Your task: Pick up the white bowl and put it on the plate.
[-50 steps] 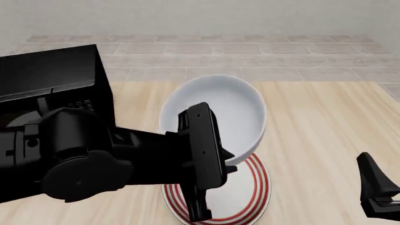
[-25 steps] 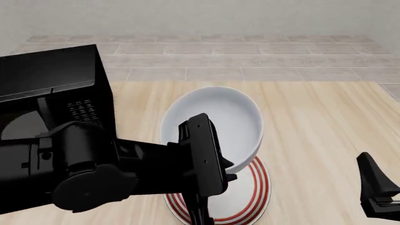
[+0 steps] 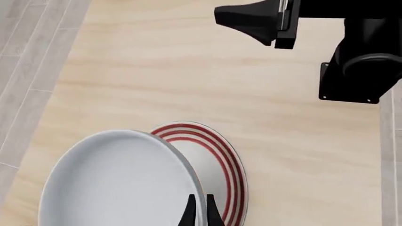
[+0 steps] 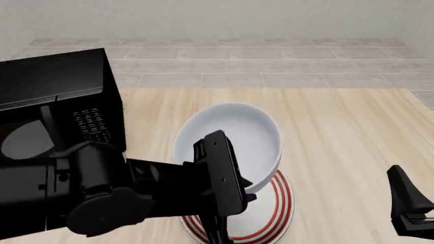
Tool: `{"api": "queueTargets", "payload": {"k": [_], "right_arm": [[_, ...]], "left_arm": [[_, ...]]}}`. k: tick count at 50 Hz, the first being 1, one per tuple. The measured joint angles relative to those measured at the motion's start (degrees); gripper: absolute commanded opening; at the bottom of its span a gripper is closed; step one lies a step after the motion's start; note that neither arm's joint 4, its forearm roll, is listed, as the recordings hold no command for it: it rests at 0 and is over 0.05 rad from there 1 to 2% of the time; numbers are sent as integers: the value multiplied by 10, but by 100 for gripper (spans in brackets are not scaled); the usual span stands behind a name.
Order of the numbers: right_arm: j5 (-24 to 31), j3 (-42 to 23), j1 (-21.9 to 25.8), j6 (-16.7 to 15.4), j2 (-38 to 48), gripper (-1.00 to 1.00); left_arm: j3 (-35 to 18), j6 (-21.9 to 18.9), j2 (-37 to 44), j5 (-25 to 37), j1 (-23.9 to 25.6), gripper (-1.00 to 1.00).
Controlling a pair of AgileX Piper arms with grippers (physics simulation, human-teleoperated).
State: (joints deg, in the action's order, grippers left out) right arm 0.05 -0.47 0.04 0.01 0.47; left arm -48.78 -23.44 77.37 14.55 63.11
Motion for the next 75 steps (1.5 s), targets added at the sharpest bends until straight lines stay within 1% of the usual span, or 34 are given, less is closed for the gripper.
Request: {"api": "queueTargets", "payload": {"k": [51,75], "right_arm": [[0,0,0,0,0,100],[0,0,0,0,0,100]], "left_arm": [[45,39,24,-51,12,-100],[47,39,31,-56,6,-100]]}}
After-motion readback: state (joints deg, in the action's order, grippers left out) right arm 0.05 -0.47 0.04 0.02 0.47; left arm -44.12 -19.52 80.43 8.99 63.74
